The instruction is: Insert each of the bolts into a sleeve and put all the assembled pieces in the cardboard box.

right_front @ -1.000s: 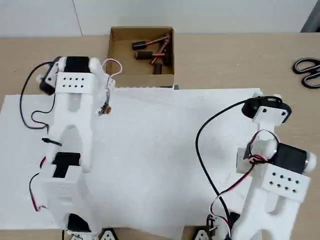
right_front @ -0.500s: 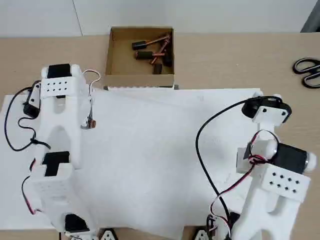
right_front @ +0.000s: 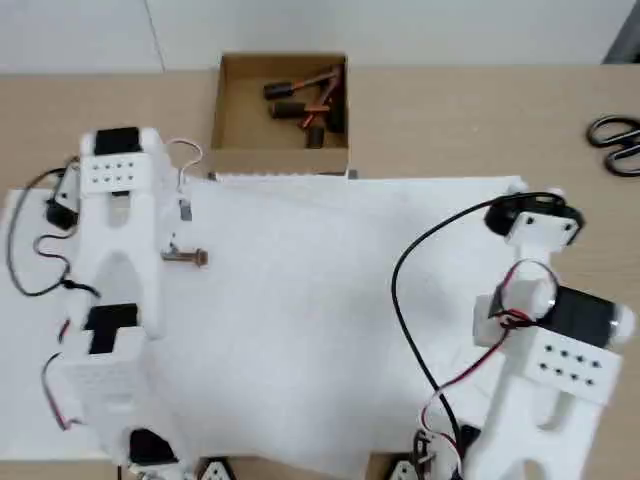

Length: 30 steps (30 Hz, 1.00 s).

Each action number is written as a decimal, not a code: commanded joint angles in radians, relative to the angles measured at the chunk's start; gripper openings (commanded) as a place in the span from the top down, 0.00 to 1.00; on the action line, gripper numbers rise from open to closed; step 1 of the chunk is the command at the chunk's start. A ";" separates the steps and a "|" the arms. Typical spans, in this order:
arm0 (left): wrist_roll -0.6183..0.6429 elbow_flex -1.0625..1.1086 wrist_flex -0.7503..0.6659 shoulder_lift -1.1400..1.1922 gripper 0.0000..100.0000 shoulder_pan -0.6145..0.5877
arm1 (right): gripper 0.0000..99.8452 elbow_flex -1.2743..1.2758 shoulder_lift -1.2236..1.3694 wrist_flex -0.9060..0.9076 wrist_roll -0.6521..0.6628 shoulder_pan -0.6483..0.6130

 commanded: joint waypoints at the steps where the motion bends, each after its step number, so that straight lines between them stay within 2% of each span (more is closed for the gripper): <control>1: -0.015 -0.002 0.029 -0.021 0.78 -0.002 | 1.00 -0.003 -0.013 -0.016 0.005 0.010; 3: -0.063 -0.004 0.031 -0.021 0.78 0.000 | 1.00 -0.003 -0.013 -0.016 0.006 0.010; 7: -0.295 -0.002 0.031 -0.068 0.78 0.002 | 1.00 -0.002 -0.013 -0.016 0.008 0.010; 18: -0.772 0.013 0.031 -0.272 0.78 0.009 | 1.00 -0.002 -0.012 -0.018 0.009 0.005; 27: -1.430 0.200 0.029 -0.270 0.78 0.017 | 1.00 0.000 -0.012 -0.024 0.009 0.005; 30: -1.574 0.243 0.029 -0.279 0.78 0.011 | 1.00 0.002 -0.012 -0.024 0.011 0.005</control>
